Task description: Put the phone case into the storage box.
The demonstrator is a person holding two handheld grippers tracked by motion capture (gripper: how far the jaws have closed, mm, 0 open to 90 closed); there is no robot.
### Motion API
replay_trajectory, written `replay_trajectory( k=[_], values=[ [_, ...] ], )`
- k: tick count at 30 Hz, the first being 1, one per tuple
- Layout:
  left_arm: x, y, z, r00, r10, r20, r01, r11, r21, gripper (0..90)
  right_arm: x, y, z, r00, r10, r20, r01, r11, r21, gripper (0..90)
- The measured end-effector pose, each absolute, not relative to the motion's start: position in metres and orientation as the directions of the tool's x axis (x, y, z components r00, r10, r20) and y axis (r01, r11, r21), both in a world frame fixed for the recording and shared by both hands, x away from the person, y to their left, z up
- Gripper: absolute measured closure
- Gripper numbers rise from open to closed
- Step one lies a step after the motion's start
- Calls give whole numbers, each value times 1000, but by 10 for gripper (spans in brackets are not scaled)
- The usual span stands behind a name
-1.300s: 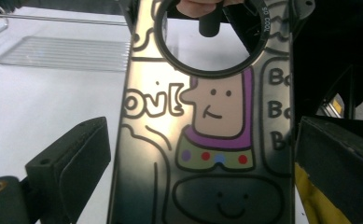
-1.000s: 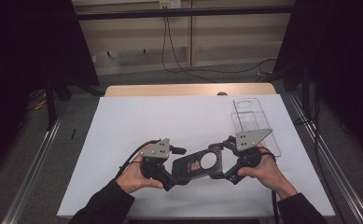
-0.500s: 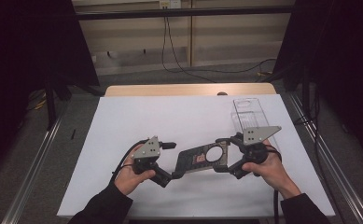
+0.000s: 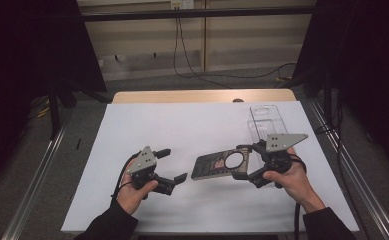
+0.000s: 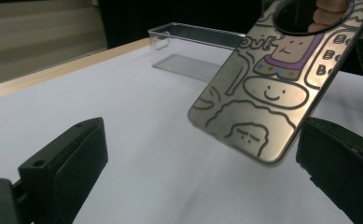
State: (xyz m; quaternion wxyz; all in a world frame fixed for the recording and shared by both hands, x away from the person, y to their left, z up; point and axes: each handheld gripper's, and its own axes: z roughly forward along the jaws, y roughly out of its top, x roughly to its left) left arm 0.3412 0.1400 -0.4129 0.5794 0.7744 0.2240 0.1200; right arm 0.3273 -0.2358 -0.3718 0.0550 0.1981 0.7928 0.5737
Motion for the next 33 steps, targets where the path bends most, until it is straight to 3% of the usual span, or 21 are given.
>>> replay_trajectory(
  k=[16, 33],
  values=[
    [327, 180, -425, 762, 643, -76, 207, -131, 969, 17, 324, -246, -366, -886, 442, 143, 263, 224, 939, 117],
    [322, 209, -425, 702, 703, -116, 226, -64, 972, 14, 326, -267, -365, -842, 515, 163, 297, 189, 936, 117]
  ],
)
